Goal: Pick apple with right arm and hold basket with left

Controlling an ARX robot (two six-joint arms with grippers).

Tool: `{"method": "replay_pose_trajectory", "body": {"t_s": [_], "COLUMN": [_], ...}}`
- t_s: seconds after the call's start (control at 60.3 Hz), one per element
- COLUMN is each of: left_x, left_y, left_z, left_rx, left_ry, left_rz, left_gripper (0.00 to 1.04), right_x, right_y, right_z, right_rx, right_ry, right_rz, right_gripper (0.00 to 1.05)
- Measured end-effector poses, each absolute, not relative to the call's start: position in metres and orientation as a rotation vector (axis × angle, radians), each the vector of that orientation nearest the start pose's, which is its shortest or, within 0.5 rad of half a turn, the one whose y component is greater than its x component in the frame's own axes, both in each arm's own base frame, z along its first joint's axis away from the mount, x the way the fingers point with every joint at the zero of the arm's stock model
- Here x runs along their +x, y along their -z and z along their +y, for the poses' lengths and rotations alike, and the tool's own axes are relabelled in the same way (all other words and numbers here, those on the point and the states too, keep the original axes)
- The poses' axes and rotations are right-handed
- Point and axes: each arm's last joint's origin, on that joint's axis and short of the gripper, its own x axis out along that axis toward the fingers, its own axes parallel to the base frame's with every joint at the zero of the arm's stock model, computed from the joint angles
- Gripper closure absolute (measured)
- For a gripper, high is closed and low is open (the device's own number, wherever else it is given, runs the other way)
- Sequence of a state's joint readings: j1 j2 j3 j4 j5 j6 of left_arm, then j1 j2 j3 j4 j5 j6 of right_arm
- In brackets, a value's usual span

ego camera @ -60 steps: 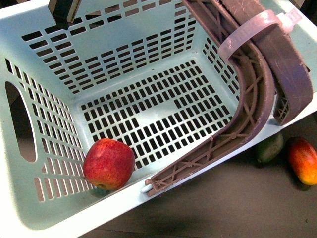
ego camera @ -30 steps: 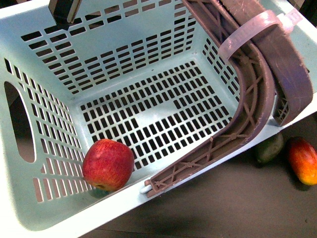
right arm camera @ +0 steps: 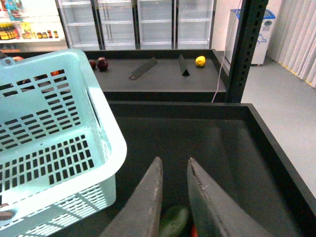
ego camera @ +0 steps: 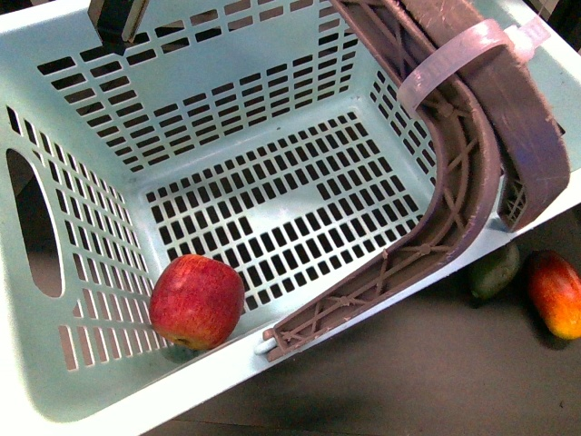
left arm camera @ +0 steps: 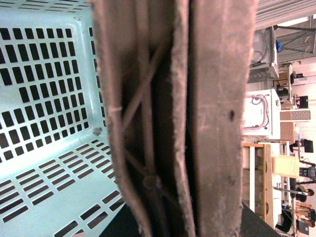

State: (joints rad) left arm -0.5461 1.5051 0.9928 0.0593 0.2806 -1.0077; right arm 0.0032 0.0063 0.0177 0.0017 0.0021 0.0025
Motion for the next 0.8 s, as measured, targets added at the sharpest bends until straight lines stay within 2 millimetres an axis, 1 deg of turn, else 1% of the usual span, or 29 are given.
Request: {"method": "replay_pose_trajectory", "body": {"t_s": [0.033,0.398,0.431,0.497,0.63,0.729,0.796], "left_x": [0.2792,0.2792,0.2792,0.2792,0.2794,0.2821,0.2864], "left_y": [-0.2573,-0.2572,-0.2573,-0.2573,-0.258,-0.2593,-0.2596], "left_z": [-0.179,-0.1791,-0.179,-0.1791,-0.1796,-0.1782,-0.1715], "left_rx": [-0.871,-0.871,-0.871,-0.872,-0.876,-0.944,-0.973], "left_ry": [0.505,0.504,0.505,0.505,0.491,0.343,0.271], "left_rz": [0.825,0.825,0.825,0.826,0.806,0.723,0.684], "left_gripper": [0.89,0.89,0.89,0.89,0.89,0.89,0.89], "right_x": [0.097,0.097,0.097,0.097,0.097,0.097,0.0969], "right_y": [-0.1692,-0.1692,-0.1692,-0.1692,-0.1692,-0.1692,-0.1693], "right_z": [0.0003,0.0003,0.0002,0.0003,0.0002,0.0003,0.0003], "right_rx": [0.003,0.003,0.003,0.003,0.003,0.003,0.003], "right_ry": [-0.001,-0.001,-0.001,-0.001,-0.001,-0.002,-0.002], "right_rz": [-0.013,-0.013,-0.013,-0.013,-0.013,-0.013,-0.014], "right_gripper": [0.65,0.09,0.07,0.09,0.09,0.09,0.09]}}
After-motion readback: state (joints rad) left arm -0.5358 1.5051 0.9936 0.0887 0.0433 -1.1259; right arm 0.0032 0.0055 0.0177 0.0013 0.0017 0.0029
